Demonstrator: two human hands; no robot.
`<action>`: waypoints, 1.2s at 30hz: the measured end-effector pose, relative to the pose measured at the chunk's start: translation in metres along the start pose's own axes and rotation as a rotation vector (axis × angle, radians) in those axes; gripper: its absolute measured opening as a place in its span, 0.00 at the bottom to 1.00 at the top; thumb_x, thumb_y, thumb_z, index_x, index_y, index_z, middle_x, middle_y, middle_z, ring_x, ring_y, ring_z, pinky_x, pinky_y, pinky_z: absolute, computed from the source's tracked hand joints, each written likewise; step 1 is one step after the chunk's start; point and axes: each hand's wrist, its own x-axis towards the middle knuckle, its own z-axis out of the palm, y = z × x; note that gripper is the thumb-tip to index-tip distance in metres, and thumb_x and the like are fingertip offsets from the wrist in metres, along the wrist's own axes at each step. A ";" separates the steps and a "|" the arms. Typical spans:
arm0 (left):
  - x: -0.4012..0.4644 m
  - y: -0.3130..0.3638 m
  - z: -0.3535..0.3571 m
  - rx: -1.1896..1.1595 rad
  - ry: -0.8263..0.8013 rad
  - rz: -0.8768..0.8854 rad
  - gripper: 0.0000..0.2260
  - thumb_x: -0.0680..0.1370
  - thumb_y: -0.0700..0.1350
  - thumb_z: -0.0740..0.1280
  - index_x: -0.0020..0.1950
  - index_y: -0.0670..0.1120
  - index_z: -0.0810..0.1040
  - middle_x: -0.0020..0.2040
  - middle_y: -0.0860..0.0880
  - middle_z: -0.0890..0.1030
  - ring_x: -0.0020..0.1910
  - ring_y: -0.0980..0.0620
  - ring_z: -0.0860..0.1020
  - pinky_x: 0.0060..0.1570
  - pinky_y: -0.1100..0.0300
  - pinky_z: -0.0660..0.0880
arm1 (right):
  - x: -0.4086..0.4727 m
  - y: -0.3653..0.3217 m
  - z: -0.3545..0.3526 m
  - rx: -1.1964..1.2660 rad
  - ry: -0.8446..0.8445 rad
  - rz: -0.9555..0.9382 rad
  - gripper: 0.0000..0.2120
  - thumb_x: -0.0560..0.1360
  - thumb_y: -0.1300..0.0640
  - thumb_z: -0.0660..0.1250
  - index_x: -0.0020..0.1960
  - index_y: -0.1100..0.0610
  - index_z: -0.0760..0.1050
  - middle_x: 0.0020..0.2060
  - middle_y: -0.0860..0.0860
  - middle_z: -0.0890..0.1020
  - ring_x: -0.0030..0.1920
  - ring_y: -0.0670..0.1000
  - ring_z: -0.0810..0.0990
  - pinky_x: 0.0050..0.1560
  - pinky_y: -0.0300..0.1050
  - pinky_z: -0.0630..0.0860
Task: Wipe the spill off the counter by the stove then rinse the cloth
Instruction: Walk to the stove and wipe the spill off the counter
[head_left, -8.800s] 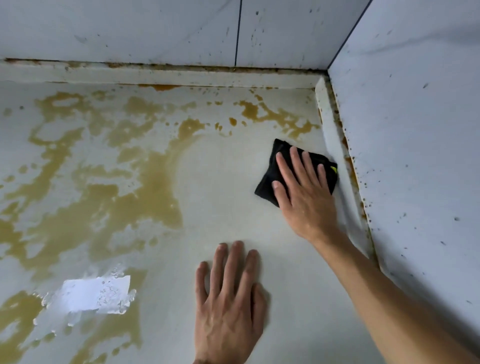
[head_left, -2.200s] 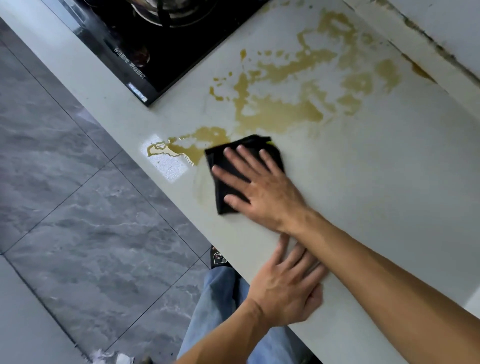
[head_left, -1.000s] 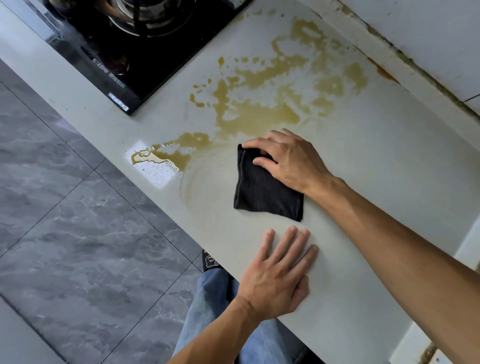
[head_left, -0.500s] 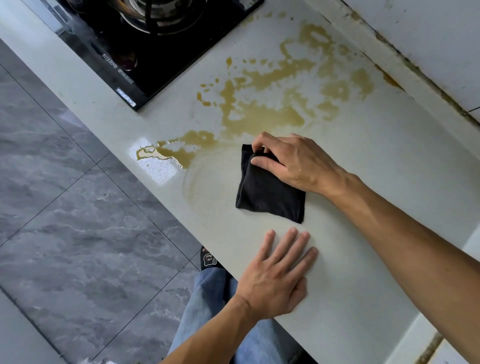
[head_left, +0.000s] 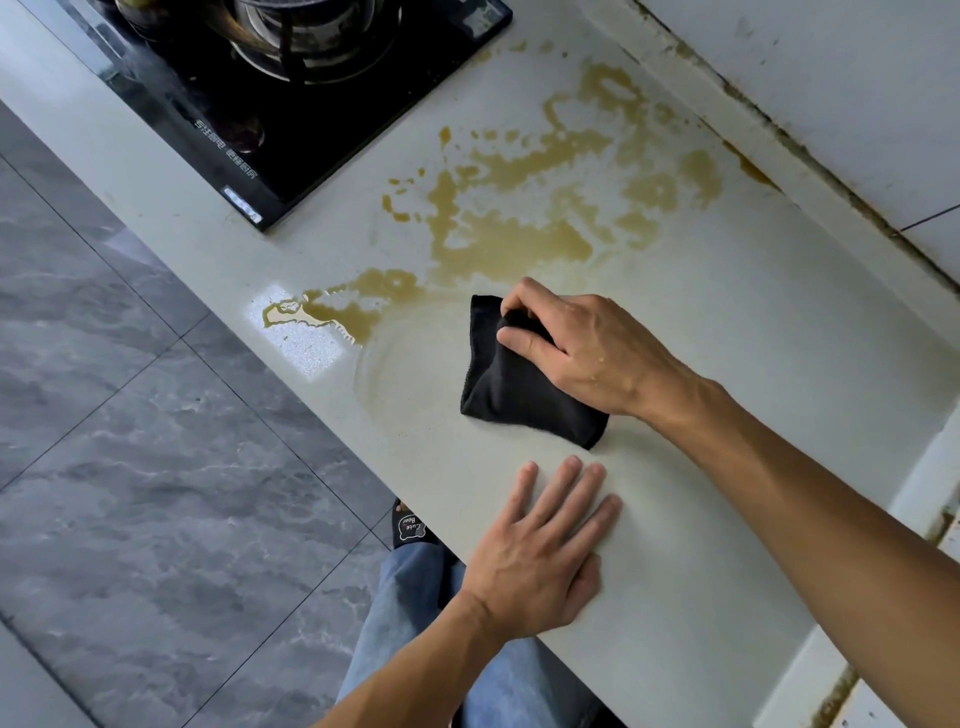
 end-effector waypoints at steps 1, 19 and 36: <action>0.000 0.000 0.000 -0.002 0.000 0.000 0.29 0.83 0.55 0.63 0.83 0.48 0.67 0.87 0.44 0.59 0.87 0.41 0.53 0.83 0.34 0.54 | 0.001 -0.009 -0.005 0.080 0.013 0.011 0.09 0.84 0.44 0.64 0.56 0.48 0.71 0.30 0.39 0.74 0.32 0.44 0.74 0.38 0.42 0.73; 0.000 -0.001 -0.002 -0.007 0.017 0.011 0.29 0.81 0.55 0.65 0.82 0.49 0.70 0.86 0.44 0.62 0.87 0.41 0.57 0.80 0.32 0.62 | -0.052 0.033 -0.093 0.832 0.660 0.530 0.10 0.76 0.43 0.75 0.44 0.49 0.82 0.42 0.44 0.85 0.47 0.44 0.85 0.48 0.46 0.81; 0.000 -0.001 -0.004 0.010 0.008 0.021 0.29 0.82 0.55 0.64 0.83 0.48 0.69 0.86 0.43 0.62 0.86 0.41 0.58 0.80 0.32 0.62 | -0.048 0.044 -0.021 0.090 0.491 0.745 0.13 0.79 0.46 0.71 0.59 0.51 0.82 0.50 0.51 0.89 0.55 0.58 0.85 0.56 0.52 0.80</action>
